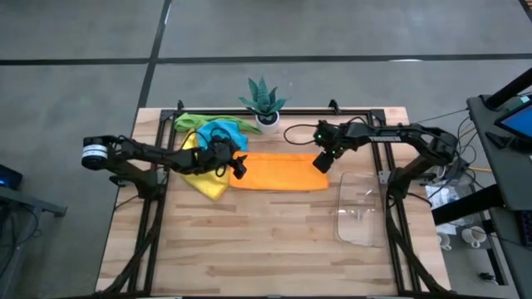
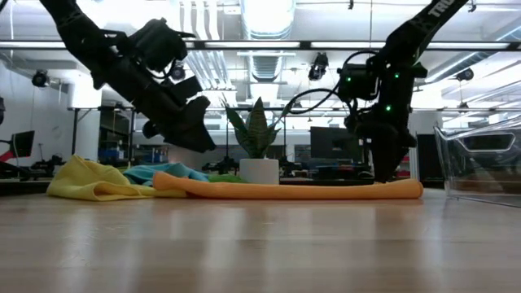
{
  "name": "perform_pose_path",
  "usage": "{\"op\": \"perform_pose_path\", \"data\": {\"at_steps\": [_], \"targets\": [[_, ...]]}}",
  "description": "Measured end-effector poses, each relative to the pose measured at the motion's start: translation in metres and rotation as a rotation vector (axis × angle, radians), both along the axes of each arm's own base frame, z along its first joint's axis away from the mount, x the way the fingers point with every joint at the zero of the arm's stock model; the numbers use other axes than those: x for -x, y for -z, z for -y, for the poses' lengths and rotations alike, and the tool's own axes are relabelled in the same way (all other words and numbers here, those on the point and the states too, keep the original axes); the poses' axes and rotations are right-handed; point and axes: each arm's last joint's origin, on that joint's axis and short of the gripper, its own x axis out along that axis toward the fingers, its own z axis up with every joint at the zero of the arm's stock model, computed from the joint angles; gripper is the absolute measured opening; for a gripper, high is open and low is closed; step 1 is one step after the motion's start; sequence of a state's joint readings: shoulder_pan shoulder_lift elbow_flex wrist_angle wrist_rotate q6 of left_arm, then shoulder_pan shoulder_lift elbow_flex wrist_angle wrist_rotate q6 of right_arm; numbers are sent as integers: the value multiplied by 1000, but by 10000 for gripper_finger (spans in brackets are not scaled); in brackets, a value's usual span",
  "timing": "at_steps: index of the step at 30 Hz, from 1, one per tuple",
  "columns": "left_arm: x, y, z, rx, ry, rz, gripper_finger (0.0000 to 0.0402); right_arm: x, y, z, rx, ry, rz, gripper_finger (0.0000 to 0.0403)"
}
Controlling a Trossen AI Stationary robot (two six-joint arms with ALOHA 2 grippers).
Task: Roll microfiber towels into tight, uniform cylinder then place into a basket
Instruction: Fold the orange microfiber cloth
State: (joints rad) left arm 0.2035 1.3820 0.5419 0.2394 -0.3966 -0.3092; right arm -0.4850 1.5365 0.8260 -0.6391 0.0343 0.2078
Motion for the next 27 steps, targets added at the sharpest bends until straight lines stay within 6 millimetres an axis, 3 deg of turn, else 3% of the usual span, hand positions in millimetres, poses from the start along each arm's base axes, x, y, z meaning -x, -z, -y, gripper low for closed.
{"op": "perform_pose_path", "data": {"at_steps": [10, 27], "targets": [[9, -1, 2, 21, -4, 25, 185, -7, 8, 2, -46, 12, -6, 139], [11, -1, 3, 20, -4, 27, 185, -9, 7, 3, -36, 19, 16, 59]]}}
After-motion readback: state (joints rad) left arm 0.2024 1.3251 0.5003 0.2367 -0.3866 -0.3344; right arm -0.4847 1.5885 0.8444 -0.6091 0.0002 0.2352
